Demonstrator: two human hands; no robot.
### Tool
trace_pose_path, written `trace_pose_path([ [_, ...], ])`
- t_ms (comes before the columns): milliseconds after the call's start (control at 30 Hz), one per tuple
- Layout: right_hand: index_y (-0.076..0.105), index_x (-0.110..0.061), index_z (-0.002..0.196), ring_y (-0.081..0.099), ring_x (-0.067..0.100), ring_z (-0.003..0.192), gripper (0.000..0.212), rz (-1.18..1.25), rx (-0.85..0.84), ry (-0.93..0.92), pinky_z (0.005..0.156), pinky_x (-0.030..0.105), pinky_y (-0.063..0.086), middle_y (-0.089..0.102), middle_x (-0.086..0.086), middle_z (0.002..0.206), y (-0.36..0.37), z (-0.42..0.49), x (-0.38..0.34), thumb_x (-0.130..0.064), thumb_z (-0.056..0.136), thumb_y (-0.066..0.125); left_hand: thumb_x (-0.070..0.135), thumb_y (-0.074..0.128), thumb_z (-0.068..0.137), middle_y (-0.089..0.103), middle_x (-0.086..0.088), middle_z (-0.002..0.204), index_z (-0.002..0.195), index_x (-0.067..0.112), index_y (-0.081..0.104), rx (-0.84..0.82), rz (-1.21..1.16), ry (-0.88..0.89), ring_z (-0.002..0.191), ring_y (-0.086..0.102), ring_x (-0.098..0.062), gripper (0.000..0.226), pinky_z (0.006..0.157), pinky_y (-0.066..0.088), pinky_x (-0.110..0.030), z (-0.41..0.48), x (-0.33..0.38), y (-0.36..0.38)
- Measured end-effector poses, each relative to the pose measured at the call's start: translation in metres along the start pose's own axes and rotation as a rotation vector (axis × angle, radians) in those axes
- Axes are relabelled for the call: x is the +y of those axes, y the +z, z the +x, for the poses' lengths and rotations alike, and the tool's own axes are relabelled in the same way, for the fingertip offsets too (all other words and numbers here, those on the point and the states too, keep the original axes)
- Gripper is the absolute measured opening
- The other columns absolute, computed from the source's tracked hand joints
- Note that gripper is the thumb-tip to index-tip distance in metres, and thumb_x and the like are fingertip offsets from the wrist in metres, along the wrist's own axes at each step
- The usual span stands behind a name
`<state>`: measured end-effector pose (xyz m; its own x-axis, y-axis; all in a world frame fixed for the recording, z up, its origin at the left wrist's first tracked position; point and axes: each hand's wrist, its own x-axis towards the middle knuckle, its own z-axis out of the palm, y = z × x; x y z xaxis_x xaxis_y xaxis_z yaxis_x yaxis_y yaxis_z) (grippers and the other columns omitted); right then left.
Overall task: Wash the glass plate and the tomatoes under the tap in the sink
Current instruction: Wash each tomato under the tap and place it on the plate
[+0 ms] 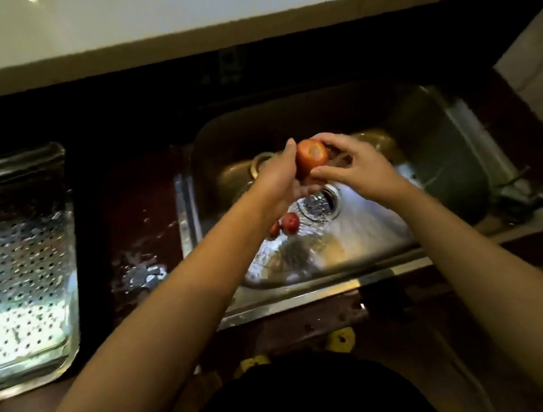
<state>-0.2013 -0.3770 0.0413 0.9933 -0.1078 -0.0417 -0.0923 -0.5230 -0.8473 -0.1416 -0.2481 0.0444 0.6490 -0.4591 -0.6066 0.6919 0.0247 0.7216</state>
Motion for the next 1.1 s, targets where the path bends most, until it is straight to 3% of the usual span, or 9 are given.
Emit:
trace_pose_path([
  [100, 0.053, -0.011, 0.126, 0.05, 0.011, 0.107, 0.051, 0.038, 0.103, 0.051, 0.086, 0.004, 0.041, 0.052, 0.002, 0.118, -0.044, -0.02, 0.029, -0.011, 0.079, 0.071, 0.043, 0.033, 0.098, 0.06, -0.008, 0.081, 0.098, 0.011, 0.053, -0.098, -0.043, -0.085, 0.044, 0.06, -0.01, 0.037, 0.042, 0.049, -0.019, 0.019, -0.01, 0.058],
  [167, 0.051, -0.013, 0.128, 0.051, 0.009, 0.106, 0.049, 0.061, 0.135, 0.107, 0.082, -0.001, 0.041, 0.05, -0.001, 0.12, -0.071, -0.029, 0.05, -0.012, 0.082, 0.067, 0.04, 0.035, 0.098, 0.057, -0.008, 0.08, 0.088, 0.014, 0.05, -0.123, -0.058, -0.122, 0.049, 0.061, -0.013, 0.032, 0.039, 0.048, -0.017, 0.034, -0.017, 0.095],
  [233, 0.053, -0.019, 0.128, 0.055, 0.007, 0.106, 0.038, 0.184, 0.214, 0.22, 0.085, 0.006, 0.045, 0.052, -0.004, 0.122, -0.093, -0.033, 0.072, -0.02, 0.09, 0.058, 0.039, 0.034, 0.098, 0.055, -0.011, 0.085, 0.096, 0.012, 0.048, -0.153, -0.096, -0.169, 0.062, 0.059, -0.019, 0.03, 0.038, 0.047, -0.017, 0.05, -0.023, 0.13],
  [333, 0.057, -0.023, 0.124, 0.058, 0.015, 0.109, 0.031, 0.352, 0.404, 0.392, 0.093, 0.027, 0.048, 0.059, 0.002, 0.124, -0.12, -0.031, 0.099, -0.028, 0.098, 0.04, 0.037, 0.032, 0.1, 0.053, -0.014, 0.084, 0.116, 0.01, 0.043, -0.188, -0.066, -0.192, 0.051, 0.06, -0.02, 0.033, 0.037, 0.047, -0.017, 0.067, -0.029, 0.176],
  [467, 0.061, -0.028, 0.114, 0.06, 0.014, 0.095, 0.03, 0.441, 0.528, 0.531, 0.075, 0.023, 0.048, 0.062, 0.001, 0.109, -0.148, -0.026, 0.115, -0.033, 0.096, 0.038, 0.032, 0.031, 0.101, 0.052, -0.017, 0.096, 0.126, 0.011, 0.04, -0.234, -0.037, -0.195, 0.068, 0.058, -0.023, 0.035, 0.045, 0.052, -0.02, 0.085, -0.033, 0.219],
  [700, 0.052, -0.012, 0.121, 0.055, 0.005, 0.079, 0.032, 0.517, 0.628, 0.522, 0.052, 0.01, 0.047, 0.057, -0.003, 0.089, -0.178, -0.024, 0.128, -0.023, 0.098, 0.033, 0.04, 0.037, 0.097, 0.051, -0.003, 0.076, 0.084, 0.022, 0.053, -0.32, 0.118, -0.147, 0.061, 0.051, -0.011, 0.028, 0.044, 0.044, -0.015, 0.104, -0.037, 0.264],
  [800, 0.05, -0.017, 0.117, 0.055, 0.007, 0.082, 0.029, 0.556, 0.671, 0.539, 0.059, 0.02, 0.045, 0.056, -0.004, 0.089, -0.18, -0.02, 0.128, -0.029, 0.098, 0.033, 0.042, 0.047, 0.093, 0.047, -0.002, 0.068, 0.091, 0.018, 0.054, -0.361, 0.186, -0.103, 0.045, 0.047, -0.007, 0.026, 0.036, 0.039, -0.013, 0.112, -0.038, 0.266],
  [933, 0.053, -0.015, 0.118, 0.057, 0.006, 0.082, 0.032, 0.576, 0.673, 0.488, 0.059, 0.013, 0.049, 0.059, -0.005, 0.091, -0.179, -0.016, 0.127, -0.031, 0.1, 0.032, 0.036, 0.053, 0.092, 0.046, -0.002, 0.062, 0.104, 0.014, 0.051, -0.436, 0.208, -0.048, 0.037, 0.045, -0.005, 0.026, 0.034, 0.036, -0.011, 0.12, -0.037, 0.263],
  [1100, 0.06, -0.021, 0.105, 0.059, 0.019, 0.098, 0.03, 0.729, 0.693, 0.479, 0.088, 0.034, 0.049, 0.062, 0.002, 0.097, -0.177, -0.013, 0.127, -0.03, 0.1, 0.032, 0.021, 0.044, 0.097, 0.05, -0.007, 0.077, 0.111, 0.014, 0.052, -0.518, 0.058, -0.132, 0.045, 0.054, -0.007, 0.017, 0.04, 0.043, -0.014, 0.12, -0.035, 0.254],
])
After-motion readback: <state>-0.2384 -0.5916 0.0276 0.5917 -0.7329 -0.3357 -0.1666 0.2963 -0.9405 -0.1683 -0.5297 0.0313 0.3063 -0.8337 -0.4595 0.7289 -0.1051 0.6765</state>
